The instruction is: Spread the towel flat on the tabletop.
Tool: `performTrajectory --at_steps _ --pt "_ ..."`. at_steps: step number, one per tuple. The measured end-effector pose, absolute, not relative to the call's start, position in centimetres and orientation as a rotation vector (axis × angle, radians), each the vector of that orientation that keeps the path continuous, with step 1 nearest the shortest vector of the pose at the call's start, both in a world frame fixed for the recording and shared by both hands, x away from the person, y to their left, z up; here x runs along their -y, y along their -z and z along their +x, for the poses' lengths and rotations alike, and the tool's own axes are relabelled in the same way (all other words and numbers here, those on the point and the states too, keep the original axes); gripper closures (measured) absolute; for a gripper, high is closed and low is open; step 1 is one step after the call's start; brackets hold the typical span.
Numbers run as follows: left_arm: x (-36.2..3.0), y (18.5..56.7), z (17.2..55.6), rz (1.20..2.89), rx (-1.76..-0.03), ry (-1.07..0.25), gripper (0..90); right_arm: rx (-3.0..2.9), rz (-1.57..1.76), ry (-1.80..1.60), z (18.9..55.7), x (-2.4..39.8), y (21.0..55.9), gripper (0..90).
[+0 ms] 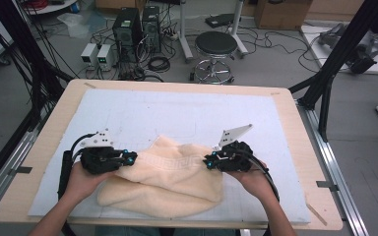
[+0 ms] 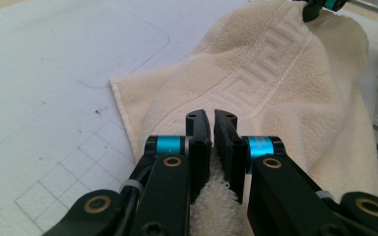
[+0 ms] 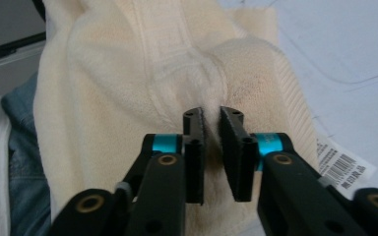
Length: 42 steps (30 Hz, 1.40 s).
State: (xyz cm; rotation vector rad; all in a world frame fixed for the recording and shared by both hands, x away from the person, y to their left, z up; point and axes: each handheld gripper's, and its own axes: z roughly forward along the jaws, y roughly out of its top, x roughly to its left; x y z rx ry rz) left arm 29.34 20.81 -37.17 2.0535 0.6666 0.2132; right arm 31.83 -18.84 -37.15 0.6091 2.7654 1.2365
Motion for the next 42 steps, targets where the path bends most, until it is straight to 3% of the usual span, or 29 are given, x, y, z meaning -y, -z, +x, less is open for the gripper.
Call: performTrajectory --at_steps 4,8,18,27,33,36,38,39,40,42 --pt "-20.8 37.4 29.3 2.056 -0.669 -0.209 84.5 -2.759 0.622 -1.261 32.0 18.9 37.8 78.0" --pt "-20.8 37.4 29.5 2.048 -0.673 -0.203 84.5 -2.744 0.625 -1.265 32.1 19.1 37.6 81.9" --pt "-21.4 35.1 30.4 1.965 -0.696 -0.246 84.7 -2.609 0.596 -1.315 32.3 19.4 33.6 82.7" --pt "-21.2 35.5 29.4 2.000 -0.671 -0.233 84.7 -2.690 0.586 -1.305 30.1 20.1 34.2 82.7" --pt "-20.2 34.9 33.7 1.987 -0.749 -0.254 84.8 -2.696 0.599 -1.230 32.7 20.3 33.8 83.5" --pt "-19.3 31.8 38.5 1.948 -0.794 -0.402 84.9 -2.573 0.626 -1.173 37.3 20.1 31.1 83.6" --pt "-18.7 29.3 42.1 1.911 -0.839 -0.518 81.5 -2.413 0.661 -1.145 40.6 19.7 29.1 73.5" --pt "-18.5 28.7 43.4 1.906 -0.891 -0.527 73.4 -2.328 0.693 -1.143 42.1 19.5 28.3 59.2" --pt "-18.5 28.6 44.3 1.884 -0.936 -0.455 69.0 -2.279 0.775 -1.157 43.3 19.5 27.9 51.9" --pt "-18.7 29.5 44.3 1.864 -0.925 -0.412 68.9 -2.300 0.852 -1.229 44.6 19.8 28.2 52.7"
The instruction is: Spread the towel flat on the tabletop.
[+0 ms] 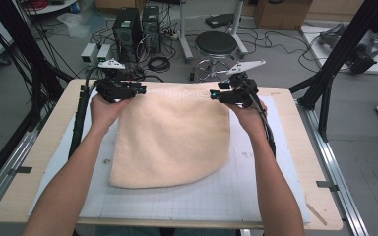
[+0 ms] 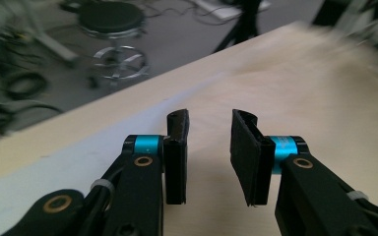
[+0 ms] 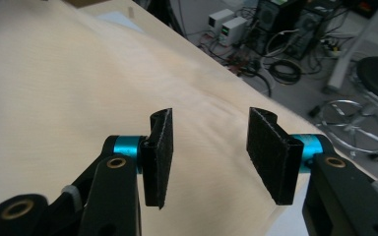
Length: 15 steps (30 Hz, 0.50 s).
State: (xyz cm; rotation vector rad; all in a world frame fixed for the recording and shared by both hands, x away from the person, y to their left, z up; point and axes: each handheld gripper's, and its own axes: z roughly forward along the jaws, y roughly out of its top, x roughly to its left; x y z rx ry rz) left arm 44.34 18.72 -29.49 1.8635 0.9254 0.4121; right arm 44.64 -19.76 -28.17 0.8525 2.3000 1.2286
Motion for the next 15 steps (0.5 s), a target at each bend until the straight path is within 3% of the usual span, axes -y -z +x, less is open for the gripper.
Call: performTrajectory --at_steps 3,8,15 --pt "-19.4 32.1 43.7 1.945 -0.939 -0.434 66.8 -2.380 0.838 -1.189 44.4 19.8 30.3 52.7" --pt "-20.8 35.8 41.4 1.979 -0.909 -0.348 62.2 -2.491 0.792 -1.143 41.5 19.7 34.0 52.9" --pt "-22.0 37.6 36.2 1.977 -0.796 -0.297 55.3 -2.563 0.732 -1.173 36.8 20.5 36.7 51.6"
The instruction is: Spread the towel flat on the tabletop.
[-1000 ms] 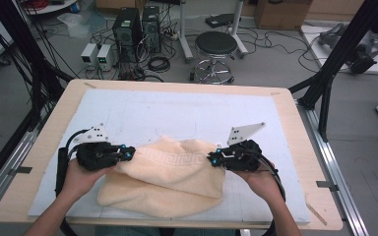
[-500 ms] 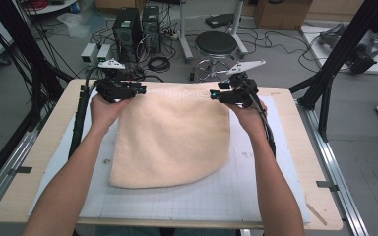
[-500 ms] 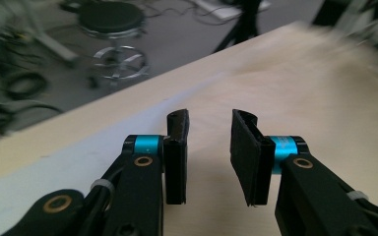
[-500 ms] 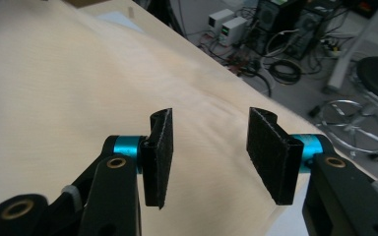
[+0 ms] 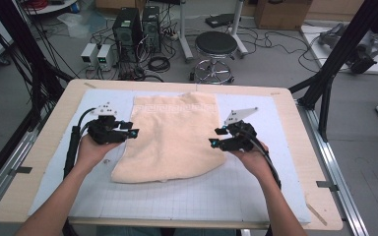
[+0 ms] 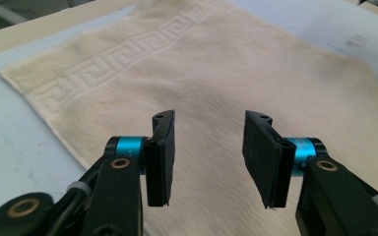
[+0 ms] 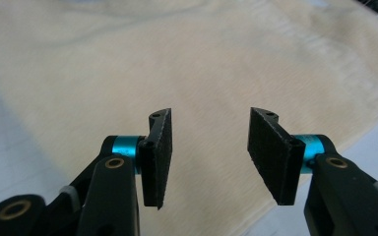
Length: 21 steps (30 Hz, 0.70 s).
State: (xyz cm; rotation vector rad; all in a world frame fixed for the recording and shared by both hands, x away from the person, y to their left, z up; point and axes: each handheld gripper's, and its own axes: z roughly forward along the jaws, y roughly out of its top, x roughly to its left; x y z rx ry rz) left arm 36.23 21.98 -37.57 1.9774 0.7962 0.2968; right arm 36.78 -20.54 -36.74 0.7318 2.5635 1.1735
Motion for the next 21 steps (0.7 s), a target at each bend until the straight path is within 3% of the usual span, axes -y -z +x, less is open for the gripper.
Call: performTrajectory --at_steps 12,18,21 --pt "-22.9 39.5 27.9 1.992 -0.635 -0.219 44.4 -2.677 0.580 -1.134 31.3 20.1 40.7 48.2" --pt "-22.6 40.5 26.5 2.055 -0.571 -0.168 39.0 -2.720 0.531 -1.058 31.5 18.9 42.9 46.3" --pt "-21.8 41.5 26.8 2.134 -0.574 -0.183 39.4 -2.701 0.498 -1.029 31.9 18.3 43.4 50.8"
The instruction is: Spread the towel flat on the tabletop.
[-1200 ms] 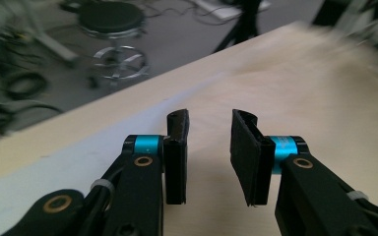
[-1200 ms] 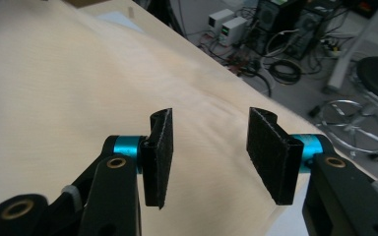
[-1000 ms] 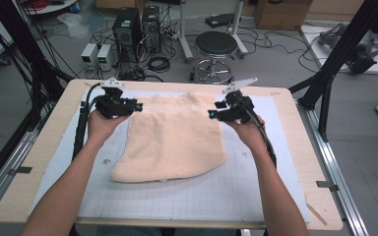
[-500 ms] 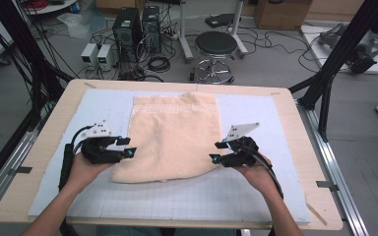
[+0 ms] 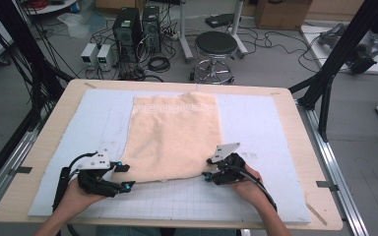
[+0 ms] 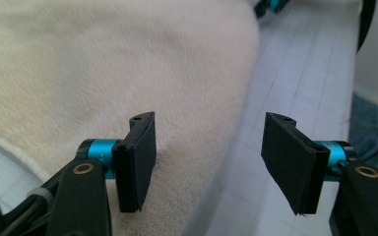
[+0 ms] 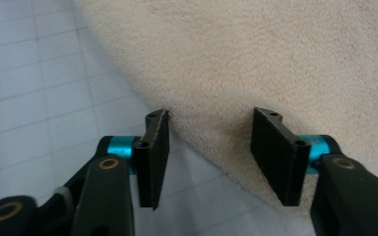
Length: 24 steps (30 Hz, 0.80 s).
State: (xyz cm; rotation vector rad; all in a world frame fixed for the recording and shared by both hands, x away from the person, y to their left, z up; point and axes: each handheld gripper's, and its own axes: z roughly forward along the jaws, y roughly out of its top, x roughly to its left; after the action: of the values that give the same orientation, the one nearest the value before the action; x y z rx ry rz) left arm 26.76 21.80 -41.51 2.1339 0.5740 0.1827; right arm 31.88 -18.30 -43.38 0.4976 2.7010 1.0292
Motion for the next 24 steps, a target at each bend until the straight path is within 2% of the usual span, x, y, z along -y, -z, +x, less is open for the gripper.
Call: performTrajectory --at_steps 1,5,7,17,20,24 --pt "-21.6 41.8 26.9 2.149 -0.580 -0.195 43.2 -2.699 0.501 -1.033 32.1 18.3 43.5 54.6" --pt "-21.3 42.1 27.8 2.173 -0.602 -0.196 72.1 -2.704 0.538 -1.070 32.9 18.7 43.3 79.5" --pt "-21.4 41.4 27.9 2.154 -0.604 -0.220 80.8 -2.718 0.560 -1.093 33.0 18.8 43.1 83.4" --pt "-22.9 36.8 27.2 2.041 -0.596 -0.331 84.6 -2.674 0.491 -1.167 29.6 19.6 38.2 84.1" --pt "-22.7 35.9 29.3 2.012 -0.650 -0.367 84.7 -2.669 0.474 -1.138 30.2 19.3 36.7 84.1" --pt "-21.8 35.1 34.8 1.968 -0.795 -0.451 84.6 -2.592 0.550 -1.106 34.7 18.7 34.6 84.3"
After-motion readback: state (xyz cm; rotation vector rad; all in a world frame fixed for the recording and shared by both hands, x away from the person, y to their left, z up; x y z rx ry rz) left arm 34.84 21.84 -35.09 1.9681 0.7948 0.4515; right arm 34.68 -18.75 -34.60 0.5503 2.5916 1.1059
